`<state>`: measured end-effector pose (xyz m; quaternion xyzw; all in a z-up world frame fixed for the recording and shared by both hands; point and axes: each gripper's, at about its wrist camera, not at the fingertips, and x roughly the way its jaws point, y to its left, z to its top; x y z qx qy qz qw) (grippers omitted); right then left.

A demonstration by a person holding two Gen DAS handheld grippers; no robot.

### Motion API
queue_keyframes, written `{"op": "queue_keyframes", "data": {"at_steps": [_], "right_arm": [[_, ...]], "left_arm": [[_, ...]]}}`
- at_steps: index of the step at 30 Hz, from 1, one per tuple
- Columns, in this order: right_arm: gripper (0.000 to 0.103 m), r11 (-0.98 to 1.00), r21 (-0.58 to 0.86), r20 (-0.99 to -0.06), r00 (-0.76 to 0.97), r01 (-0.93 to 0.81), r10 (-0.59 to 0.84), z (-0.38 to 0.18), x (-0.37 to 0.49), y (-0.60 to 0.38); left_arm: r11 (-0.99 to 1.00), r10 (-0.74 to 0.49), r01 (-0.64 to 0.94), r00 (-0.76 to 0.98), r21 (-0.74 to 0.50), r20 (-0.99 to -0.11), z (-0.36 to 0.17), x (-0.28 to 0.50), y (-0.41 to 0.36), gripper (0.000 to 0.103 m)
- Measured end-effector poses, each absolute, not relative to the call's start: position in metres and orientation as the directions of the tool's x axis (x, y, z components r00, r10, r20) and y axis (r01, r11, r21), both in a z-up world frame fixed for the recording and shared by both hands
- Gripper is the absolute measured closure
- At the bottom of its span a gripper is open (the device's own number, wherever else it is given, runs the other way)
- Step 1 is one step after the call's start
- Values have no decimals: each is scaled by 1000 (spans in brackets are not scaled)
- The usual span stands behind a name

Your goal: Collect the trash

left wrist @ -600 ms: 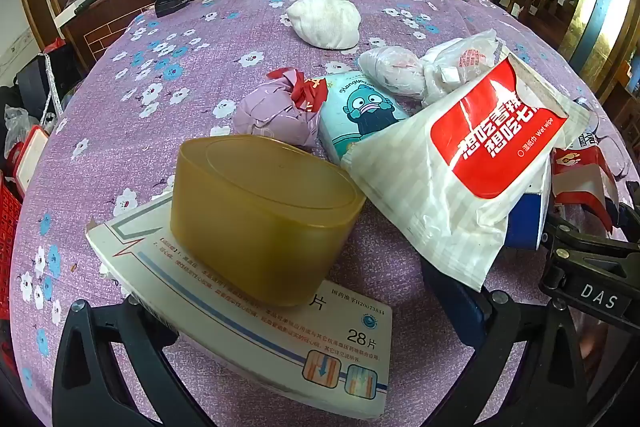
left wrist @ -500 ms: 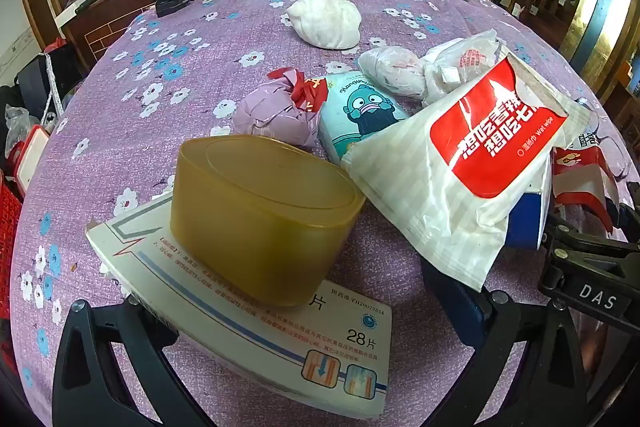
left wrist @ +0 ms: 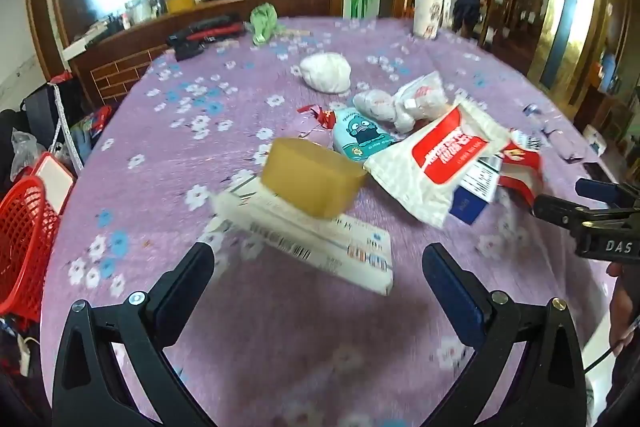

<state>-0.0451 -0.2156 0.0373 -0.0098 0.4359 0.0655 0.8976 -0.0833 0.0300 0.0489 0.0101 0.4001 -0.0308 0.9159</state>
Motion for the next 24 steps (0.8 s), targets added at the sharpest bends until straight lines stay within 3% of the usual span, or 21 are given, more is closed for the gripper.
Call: {"op": "queue_keyframes", "data": {"at_steps": [14,24], "right_arm": [[0,995,-6,-574,815,-101,79,65,-146,-184],[0,996,-39,-540,841,-76,43,71,-163,-183]], "left_arm": [[991,115,-131,866,1,-487,65,-179,56,0],[990,130,-140,861,15,-492,63,-192,58,0]]}}
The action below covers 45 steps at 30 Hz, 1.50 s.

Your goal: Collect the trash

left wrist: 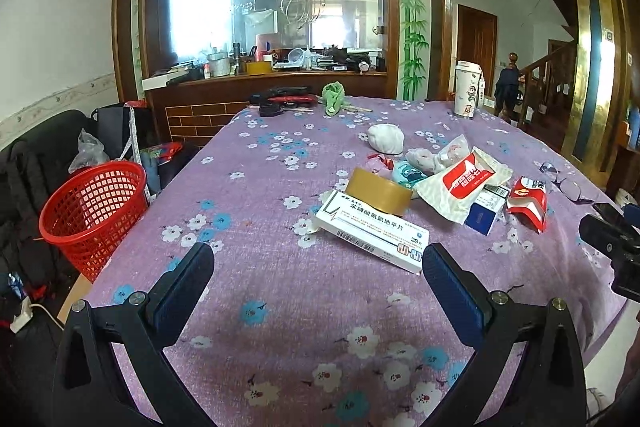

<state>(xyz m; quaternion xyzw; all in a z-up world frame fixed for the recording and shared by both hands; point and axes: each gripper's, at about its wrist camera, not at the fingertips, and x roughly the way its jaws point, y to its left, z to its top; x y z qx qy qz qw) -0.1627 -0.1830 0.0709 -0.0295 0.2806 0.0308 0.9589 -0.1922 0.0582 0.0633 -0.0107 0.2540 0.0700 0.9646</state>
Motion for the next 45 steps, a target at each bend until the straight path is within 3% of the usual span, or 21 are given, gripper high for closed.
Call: {"op": "queue_keyframes", "data": {"at_steps": [45], "right_arm": [[0,994,-72,-578,815,-87,29,62,-158,-173]], "left_arm": [[992,114,-125,835,16,-538,55,-185,57,0]]}}
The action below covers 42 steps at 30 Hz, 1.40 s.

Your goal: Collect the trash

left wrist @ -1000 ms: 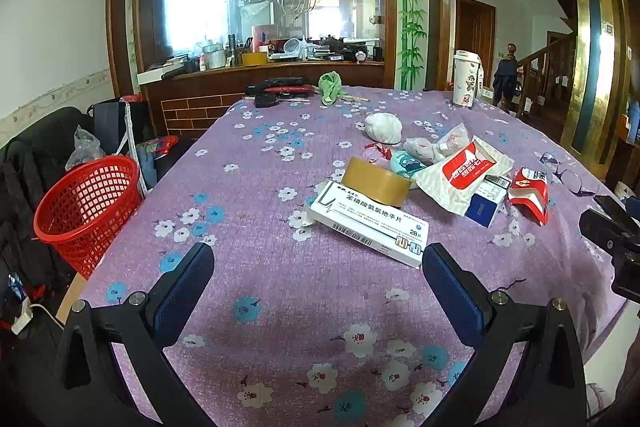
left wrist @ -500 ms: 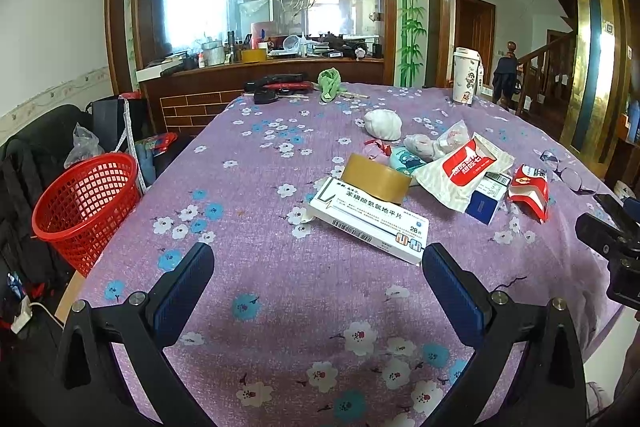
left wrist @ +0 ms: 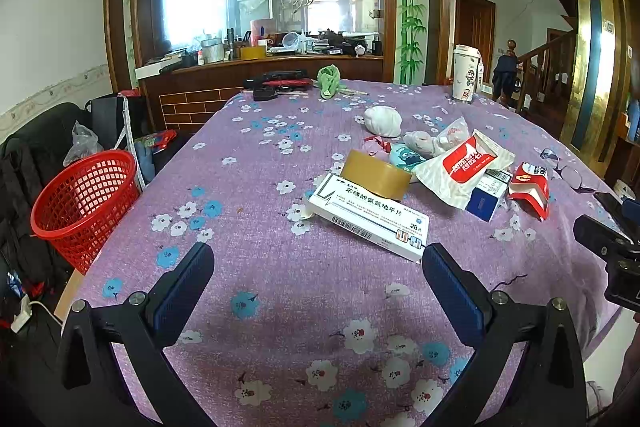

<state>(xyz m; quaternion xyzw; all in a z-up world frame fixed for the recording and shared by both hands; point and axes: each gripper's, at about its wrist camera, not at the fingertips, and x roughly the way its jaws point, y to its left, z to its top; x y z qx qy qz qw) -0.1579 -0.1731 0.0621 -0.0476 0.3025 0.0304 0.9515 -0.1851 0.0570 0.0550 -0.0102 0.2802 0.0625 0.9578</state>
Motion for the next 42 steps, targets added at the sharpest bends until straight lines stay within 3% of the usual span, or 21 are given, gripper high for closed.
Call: {"op": "queue_keyframes", "data": {"at_steps": [13,19,23,25,27,32,34,36,42], "right_arm": [[0,995,-57,-590,806,-87,37,61,-154,-176],[1,995,20,-607,790,-97,89,64,-145,-189],[1,995,44,-607,789,-86,95,65,-140,-197],[1,995,46,-602,793,-84,95,67,-140,-201],[1,996,45,-595,798,-83,94,68,-140,-203],[1,995,60,-587,804,-79,99,69,-138,-212],[1,995,70,-587,803,-76,102,69,-137,-216],[1,994,89,-592,798,-70,109,68,-135,-222],[1,968,214,-606,759,-129,235,64,-122,-234]], "left_arm": [[993,90,-117,815,-10,-572,52,-177,61,0],[983,-15,-113,745,-148,-667,50,-153,83,0],[946,-150,-127,646,-300,-749,36,-120,95,2],[915,-218,-145,607,-376,-764,29,-108,98,8],[888,-271,-159,578,-432,-770,23,-95,97,24],[871,-299,-172,557,-459,-775,14,-71,83,35],[877,-288,-167,568,-450,-771,15,-65,78,46],[875,-295,-162,570,-457,-767,15,-56,75,68],[884,-296,-118,608,-452,-737,23,-47,69,82]]}}
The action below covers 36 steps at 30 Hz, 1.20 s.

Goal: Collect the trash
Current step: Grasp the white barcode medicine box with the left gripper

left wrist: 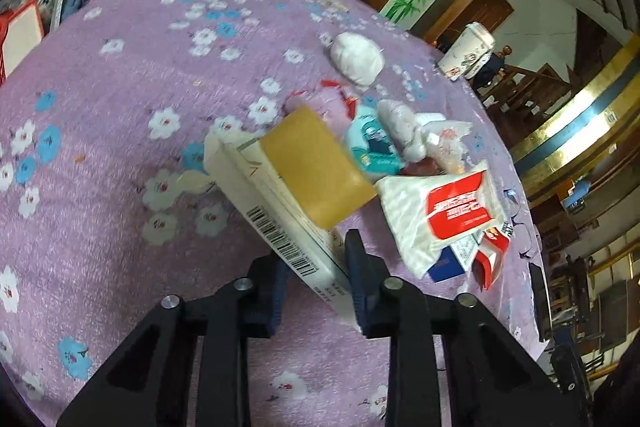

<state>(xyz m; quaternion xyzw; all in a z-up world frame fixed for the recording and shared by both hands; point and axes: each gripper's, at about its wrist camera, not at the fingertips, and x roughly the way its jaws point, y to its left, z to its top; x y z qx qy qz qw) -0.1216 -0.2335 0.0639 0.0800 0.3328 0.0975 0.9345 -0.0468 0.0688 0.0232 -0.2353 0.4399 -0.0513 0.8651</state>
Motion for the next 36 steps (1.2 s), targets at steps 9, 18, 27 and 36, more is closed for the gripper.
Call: {"op": "queue_keyframes", "data": {"at_steps": [9,18,27,36], "right_arm": [[17,851,478,-616,607,-219,502,56,-61,-220],[17,865,469,-663,576,-178,478,44,5,-196],[38,890,391,-706,544,-233,453,45,27,-152],[38,898,360,-705,557,-252,439,54,12,-132]], "left_arm": [[944,-235,-9,687,-331,-688,50,-69,60,91],[954,-214,-1,703,-301,-679,52,-80,71,91],[956,-196,-9,723,-292,-663,54,-85,84,91],[958,-178,-25,728,-285,-662,52,-88,96,91]]}}
